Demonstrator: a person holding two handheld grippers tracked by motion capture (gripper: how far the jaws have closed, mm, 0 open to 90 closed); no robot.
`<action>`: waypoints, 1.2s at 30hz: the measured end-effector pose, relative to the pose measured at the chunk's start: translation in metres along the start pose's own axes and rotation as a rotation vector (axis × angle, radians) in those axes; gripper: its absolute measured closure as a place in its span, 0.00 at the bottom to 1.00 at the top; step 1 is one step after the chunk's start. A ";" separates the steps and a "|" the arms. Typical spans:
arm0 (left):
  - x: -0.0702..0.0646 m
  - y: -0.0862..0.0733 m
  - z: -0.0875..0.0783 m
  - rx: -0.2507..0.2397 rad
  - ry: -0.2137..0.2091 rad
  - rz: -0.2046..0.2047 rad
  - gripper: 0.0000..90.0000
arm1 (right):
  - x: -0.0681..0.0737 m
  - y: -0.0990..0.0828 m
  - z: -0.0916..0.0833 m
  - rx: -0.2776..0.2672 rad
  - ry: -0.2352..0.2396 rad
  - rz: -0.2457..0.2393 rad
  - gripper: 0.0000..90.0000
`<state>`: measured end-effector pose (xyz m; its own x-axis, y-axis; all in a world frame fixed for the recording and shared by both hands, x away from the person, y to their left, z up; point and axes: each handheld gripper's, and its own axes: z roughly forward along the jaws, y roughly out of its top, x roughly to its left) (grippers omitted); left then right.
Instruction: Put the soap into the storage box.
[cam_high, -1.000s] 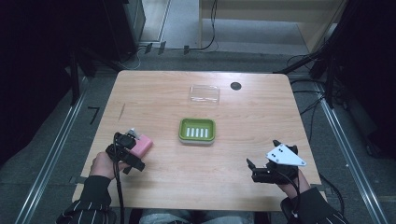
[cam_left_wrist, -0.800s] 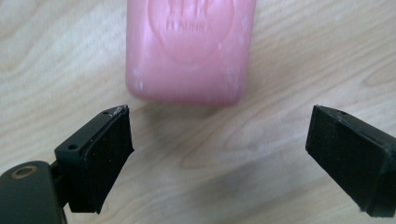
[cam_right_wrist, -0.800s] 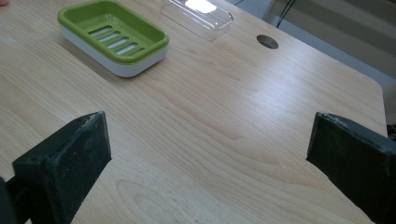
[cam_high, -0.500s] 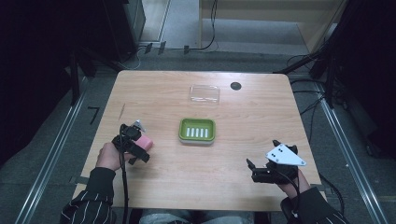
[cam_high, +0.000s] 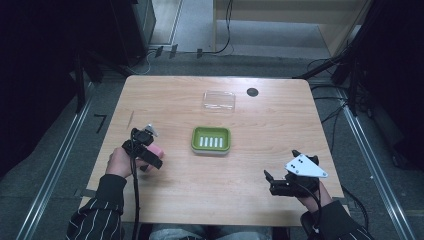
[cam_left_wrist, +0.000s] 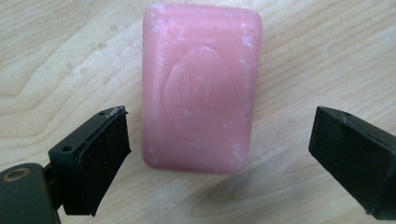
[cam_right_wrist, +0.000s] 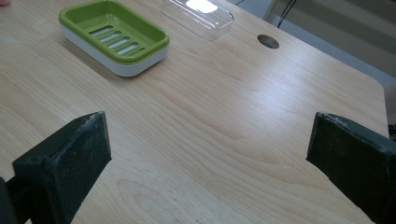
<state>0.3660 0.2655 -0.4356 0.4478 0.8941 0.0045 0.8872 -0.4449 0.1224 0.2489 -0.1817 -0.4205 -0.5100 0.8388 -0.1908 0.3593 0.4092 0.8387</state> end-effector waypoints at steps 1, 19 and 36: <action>0.001 0.001 0.000 0.002 0.000 0.001 0.06 | 0.000 0.000 0.000 0.000 0.001 0.000 0.00; 0.007 0.017 0.012 0.040 0.036 -0.007 0.00 | 0.000 0.000 -0.001 -0.002 0.002 0.001 0.00; 0.005 0.016 0.016 0.059 0.059 0.003 0.28 | 0.000 -0.001 -0.001 -0.004 0.004 0.004 0.00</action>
<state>0.3848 0.2623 -0.4493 0.4448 0.8934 0.0635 0.8916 -0.4485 0.0635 0.2483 -0.1826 -0.4204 -0.5116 0.8389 -0.1858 0.3577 0.4045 0.8417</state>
